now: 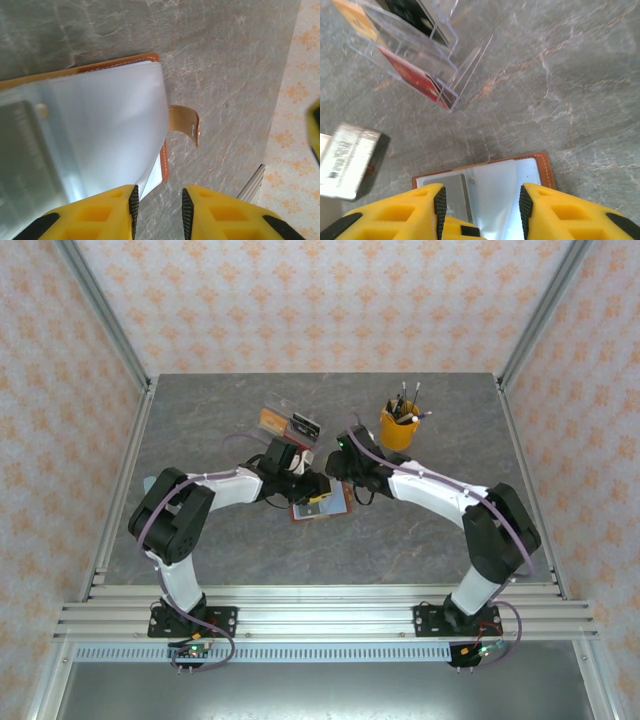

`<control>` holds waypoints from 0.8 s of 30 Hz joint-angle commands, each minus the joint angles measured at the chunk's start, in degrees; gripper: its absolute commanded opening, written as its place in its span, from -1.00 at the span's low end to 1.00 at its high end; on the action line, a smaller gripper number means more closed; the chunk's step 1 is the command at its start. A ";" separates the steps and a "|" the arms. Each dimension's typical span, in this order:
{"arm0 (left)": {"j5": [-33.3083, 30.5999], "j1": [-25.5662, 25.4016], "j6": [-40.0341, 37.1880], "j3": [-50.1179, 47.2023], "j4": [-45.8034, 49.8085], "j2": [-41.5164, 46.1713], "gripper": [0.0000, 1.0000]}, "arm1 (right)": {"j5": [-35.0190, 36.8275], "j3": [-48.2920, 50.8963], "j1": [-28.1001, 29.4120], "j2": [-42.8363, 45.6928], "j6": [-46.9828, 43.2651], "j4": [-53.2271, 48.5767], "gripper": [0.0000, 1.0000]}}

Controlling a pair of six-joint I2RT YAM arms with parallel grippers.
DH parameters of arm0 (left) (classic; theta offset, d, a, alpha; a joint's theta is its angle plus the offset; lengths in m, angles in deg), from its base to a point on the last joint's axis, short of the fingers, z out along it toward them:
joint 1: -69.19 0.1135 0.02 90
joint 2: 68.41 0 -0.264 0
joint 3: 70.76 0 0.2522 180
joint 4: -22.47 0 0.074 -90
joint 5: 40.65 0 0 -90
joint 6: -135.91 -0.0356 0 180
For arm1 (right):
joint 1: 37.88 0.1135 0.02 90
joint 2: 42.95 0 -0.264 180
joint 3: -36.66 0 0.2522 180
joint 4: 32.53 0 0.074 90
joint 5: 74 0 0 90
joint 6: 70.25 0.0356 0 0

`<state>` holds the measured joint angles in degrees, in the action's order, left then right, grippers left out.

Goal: Take the credit cards out of the card holder

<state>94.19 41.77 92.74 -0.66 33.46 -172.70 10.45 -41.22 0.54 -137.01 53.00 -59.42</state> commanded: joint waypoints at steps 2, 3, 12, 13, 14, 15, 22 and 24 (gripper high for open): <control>1.49 -0.79 1.04 2.82 -3.21 -1.04 -0.36 | 6.99 2.05 -0.18 4.07 1.04 0.69 -0.10; 1.35 -0.73 0.69 3.14 -2.76 -0.84 -0.36 | 7.27 2.07 -0.18 4.39 0.93 0.46 -0.10; 3.94 2.59 6.21 -0.53 -10.45 2.50 -0.23 | 5.10 4.15 -0.18 5.99 -0.69 4.22 -0.10; 3.67 3.15 6.26 -0.76 -9.88 2.80 -0.22 | 4.51 4.11 -0.18 6.10 -0.89 4.51 -0.10; 3.15 3.55 5.85 -0.79 -8.60 3.14 -0.22 | 3.77 3.96 -0.18 5.93 -1.28 4.64 -0.10; 2.49 4.12 5.36 -1.11 -7.26 3.58 -0.22 | 2.64 3.61 -0.18 5.62 -1.75 4.77 -0.10; -5.29 10.77 2.82 -6.62 3.57 9.92 -0.21 | -2.73 -1.10 1.84 -0.19 -5.27 0.84 -0.10; -8.77 12.34 2.13 -7.96 8.07 11.95 -0.21 | -4.99 -3.38 3.11 -3.03 -6.65 -1.07 -0.08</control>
<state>91.61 52.39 96.76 -6.87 33.20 -164.09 9.12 -41.22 1.74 -136.92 49.49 -57.71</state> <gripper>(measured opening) 0.394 0.453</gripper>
